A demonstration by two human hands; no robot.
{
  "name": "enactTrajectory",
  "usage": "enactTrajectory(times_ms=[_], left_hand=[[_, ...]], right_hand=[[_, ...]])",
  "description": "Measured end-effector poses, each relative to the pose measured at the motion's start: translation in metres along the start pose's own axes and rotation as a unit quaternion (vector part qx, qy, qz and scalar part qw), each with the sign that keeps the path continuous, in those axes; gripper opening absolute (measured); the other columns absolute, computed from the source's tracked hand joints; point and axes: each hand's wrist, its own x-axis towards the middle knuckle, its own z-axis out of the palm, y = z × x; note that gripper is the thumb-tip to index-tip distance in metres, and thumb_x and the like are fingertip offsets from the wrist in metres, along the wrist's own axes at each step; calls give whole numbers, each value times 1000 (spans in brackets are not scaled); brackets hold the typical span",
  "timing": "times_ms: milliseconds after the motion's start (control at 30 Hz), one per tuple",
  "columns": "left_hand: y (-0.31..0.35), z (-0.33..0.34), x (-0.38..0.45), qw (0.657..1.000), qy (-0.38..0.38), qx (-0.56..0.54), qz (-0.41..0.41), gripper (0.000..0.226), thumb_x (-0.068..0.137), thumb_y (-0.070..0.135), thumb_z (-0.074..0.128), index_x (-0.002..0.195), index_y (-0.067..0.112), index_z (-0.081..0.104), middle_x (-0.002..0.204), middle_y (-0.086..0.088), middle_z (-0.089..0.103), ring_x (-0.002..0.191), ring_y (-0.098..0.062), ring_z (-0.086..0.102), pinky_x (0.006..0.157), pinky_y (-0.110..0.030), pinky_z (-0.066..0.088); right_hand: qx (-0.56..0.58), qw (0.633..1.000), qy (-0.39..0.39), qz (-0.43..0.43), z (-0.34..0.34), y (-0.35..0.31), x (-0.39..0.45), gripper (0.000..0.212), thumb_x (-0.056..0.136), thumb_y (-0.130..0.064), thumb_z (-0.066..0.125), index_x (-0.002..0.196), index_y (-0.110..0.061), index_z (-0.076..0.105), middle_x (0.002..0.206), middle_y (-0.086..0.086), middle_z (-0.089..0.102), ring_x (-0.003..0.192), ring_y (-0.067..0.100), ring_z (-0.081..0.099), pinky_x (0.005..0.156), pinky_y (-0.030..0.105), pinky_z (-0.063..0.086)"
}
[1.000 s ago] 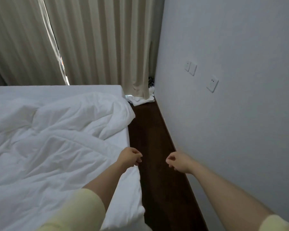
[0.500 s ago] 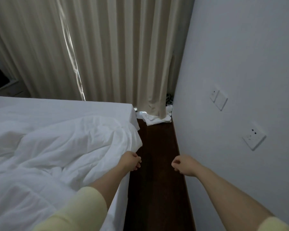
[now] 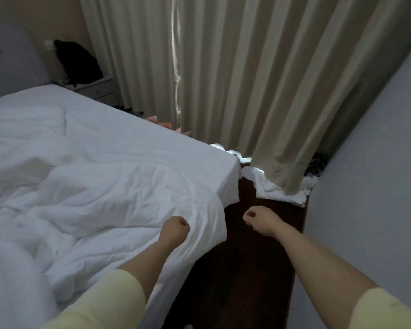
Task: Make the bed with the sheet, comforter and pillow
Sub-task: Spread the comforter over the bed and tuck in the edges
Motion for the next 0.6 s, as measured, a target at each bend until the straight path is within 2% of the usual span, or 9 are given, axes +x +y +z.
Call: enactTrajectory(times_ms=[100, 167, 300, 400, 500, 600], left_hand=[[6, -6, 76, 997, 55, -13, -51, 30, 92, 16, 52, 121, 8, 57, 117, -11, 60, 105, -26, 59, 81, -29, 44], [14, -8, 126, 995, 62, -12, -74, 40, 93, 17, 52, 132, 9, 48, 130, -13, 52, 116, -27, 54, 87, -29, 43], [35, -10, 208, 990, 61, -13, -123, 46, 93, 16, 50, 138, 10, 41, 139, -14, 45, 123, -27, 50, 96, -29, 40], [44, -11, 250, 985, 65, -28, -156, 46, 93, 17, 50, 138, 11, 41, 141, -13, 43, 122, -25, 51, 92, -27, 40], [35, -3, 275, 975, 78, -51, -199, 47, 93, 18, 51, 139, 12, 40, 142, -9, 42, 123, -24, 50, 92, -27, 41], [7, 16, 295, 953, 106, -54, -277, 55, 91, 22, 56, 142, 16, 35, 148, -4, 36, 132, -23, 40, 103, -31, 38]], right_hand=[[-9, 998, -49, -48, 2, -31, 84, 37, 96, -29, 49, 128, -12, 54, 131, 6, 56, 117, 21, 54, 95, 27, 42], [-14, 996, -83, -42, 1, -42, 140, 44, 96, -31, 48, 135, -11, 47, 138, 7, 50, 123, 22, 50, 100, 29, 40], [-29, 988, -146, -34, -24, -70, 239, 55, 97, -30, 47, 145, -9, 30, 148, 10, 38, 133, 24, 41, 107, 30, 35], [-7, 985, -167, -32, -35, -89, 311, 65, 94, -33, 53, 147, -8, 24, 151, 9, 33, 135, 24, 39, 107, 30, 34], [-31, 976, -214, -40, -19, -101, 371, 82, 90, -38, 59, 151, -6, 14, 156, 9, 22, 141, 24, 29, 113, 32, 28], [-63, 956, -282, -45, 21, -107, 435, 106, 84, -41, 66, 151, -3, -7, 160, 12, 3, 147, 25, 15, 118, 33, 18]])
